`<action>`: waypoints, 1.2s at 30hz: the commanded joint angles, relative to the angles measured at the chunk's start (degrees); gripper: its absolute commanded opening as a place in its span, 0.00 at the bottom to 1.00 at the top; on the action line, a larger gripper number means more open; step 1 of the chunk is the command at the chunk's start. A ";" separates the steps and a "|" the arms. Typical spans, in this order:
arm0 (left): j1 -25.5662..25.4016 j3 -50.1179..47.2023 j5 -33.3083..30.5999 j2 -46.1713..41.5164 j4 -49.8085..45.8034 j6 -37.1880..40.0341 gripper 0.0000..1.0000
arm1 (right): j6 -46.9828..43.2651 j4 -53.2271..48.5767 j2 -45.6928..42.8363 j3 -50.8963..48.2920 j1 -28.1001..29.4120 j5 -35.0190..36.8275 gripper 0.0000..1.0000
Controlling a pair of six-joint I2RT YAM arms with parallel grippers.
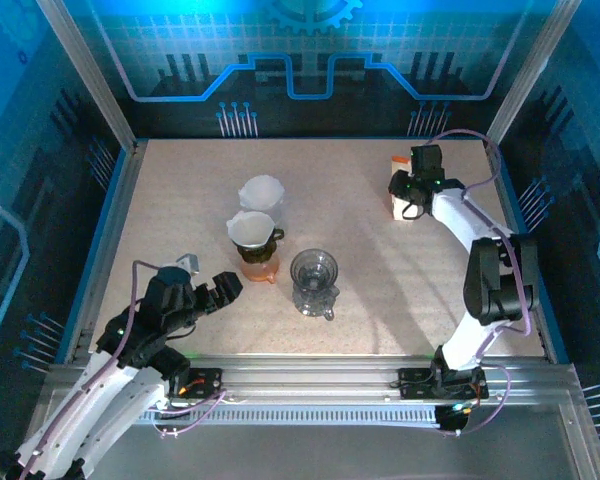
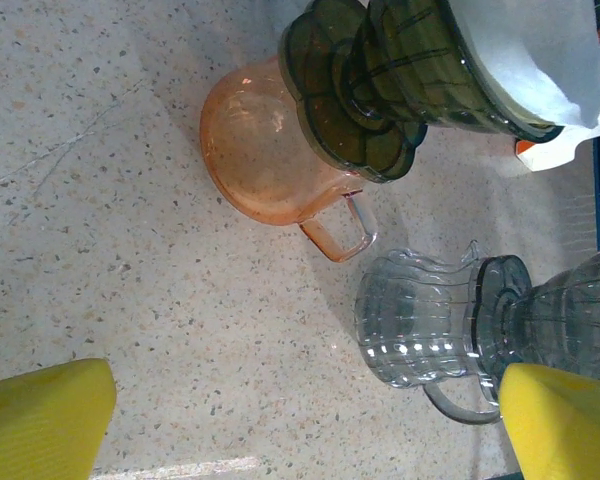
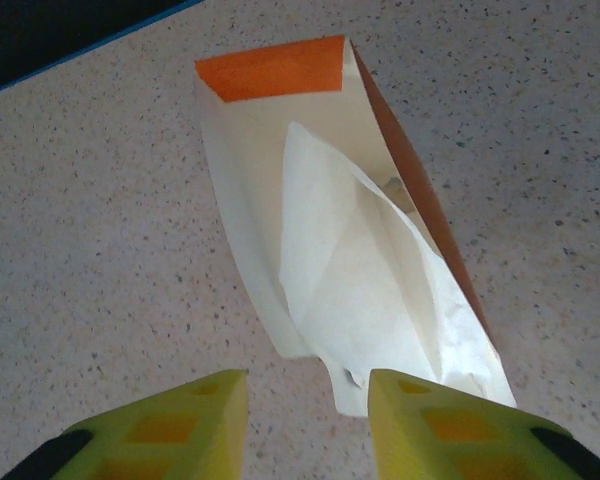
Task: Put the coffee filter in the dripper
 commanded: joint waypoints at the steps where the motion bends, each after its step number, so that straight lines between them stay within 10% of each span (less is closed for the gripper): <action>1: 0.66 -0.66 0.42 0.54 0.72 0.60 0.99 | 4.21 2.10 2.82 3.62 -1.14 -0.82 0.38; 25: 0.70 -0.75 0.44 1.99 1.43 0.36 0.99 | 12.25 3.97 11.19 8.80 -2.39 0.05 0.37; 36: 0.73 -0.83 0.42 2.21 1.50 0.14 0.99 | 11.62 3.80 12.19 9.43 -2.30 0.78 0.13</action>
